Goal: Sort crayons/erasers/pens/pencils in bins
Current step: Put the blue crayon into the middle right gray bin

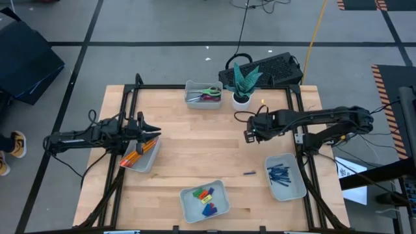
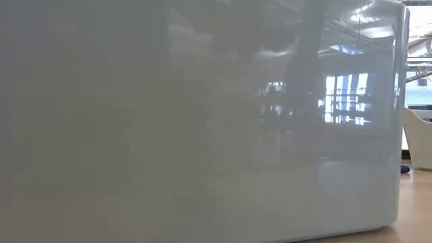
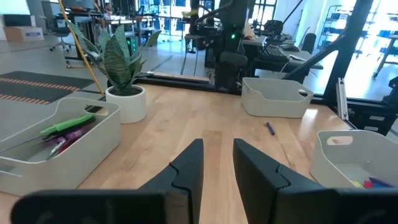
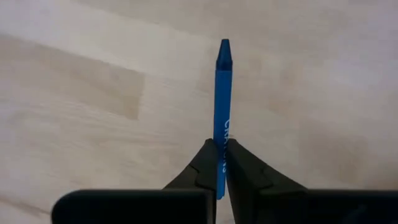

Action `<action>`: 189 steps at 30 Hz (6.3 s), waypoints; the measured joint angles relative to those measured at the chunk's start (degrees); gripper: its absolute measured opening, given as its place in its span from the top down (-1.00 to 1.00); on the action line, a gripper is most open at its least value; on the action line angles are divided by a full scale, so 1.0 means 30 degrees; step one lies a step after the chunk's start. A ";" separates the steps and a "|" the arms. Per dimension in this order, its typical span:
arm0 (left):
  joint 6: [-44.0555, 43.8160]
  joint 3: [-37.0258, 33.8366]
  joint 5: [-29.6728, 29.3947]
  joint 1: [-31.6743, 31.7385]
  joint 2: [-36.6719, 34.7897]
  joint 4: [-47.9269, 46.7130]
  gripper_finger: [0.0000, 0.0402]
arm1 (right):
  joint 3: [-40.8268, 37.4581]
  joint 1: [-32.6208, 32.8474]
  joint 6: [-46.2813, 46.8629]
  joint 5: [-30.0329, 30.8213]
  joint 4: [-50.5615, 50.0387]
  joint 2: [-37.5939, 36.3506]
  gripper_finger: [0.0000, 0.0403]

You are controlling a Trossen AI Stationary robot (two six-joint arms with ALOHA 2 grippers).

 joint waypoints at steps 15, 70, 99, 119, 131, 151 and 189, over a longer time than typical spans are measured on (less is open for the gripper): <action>0.0001 0.0000 0.0000 -0.0006 0.0000 -0.0002 0.56 | 0.3171 0.4298 -0.3541 -0.0835 -0.4080 -0.0008 0.96; -0.0006 0.0000 0.0000 0.0001 -0.0001 -0.0015 0.56 | 0.8110 1.5643 0.7321 -0.2958 -0.0366 0.5990 0.96; -0.0001 0.0000 0.0000 -0.0004 -0.0002 -0.0009 0.56 | 0.8285 1.5419 0.6602 -0.1951 -0.4384 0.4813 0.92; -0.0001 -0.0007 0.0000 -0.0001 -0.0002 -0.0011 0.56 | 0.5379 1.5350 0.6784 -0.3326 -0.5257 0.3206 0.91; -0.0002 -0.0007 0.0000 0.0000 -0.0003 -0.0010 0.56 | -0.1409 1.5200 1.0586 -0.3432 0.0650 -0.1432 0.91; 0.0001 -0.0007 0.0000 0.0000 0.0000 -0.0008 0.56 | 0.0480 1.4709 0.9206 -0.2905 -0.0485 -0.1209 0.32; 0.0001 -0.0007 0.0000 -0.0005 -0.0007 -0.0007 0.56 | -0.1796 0.9279 -1.8306 -0.1722 0.7916 0.7180 0.66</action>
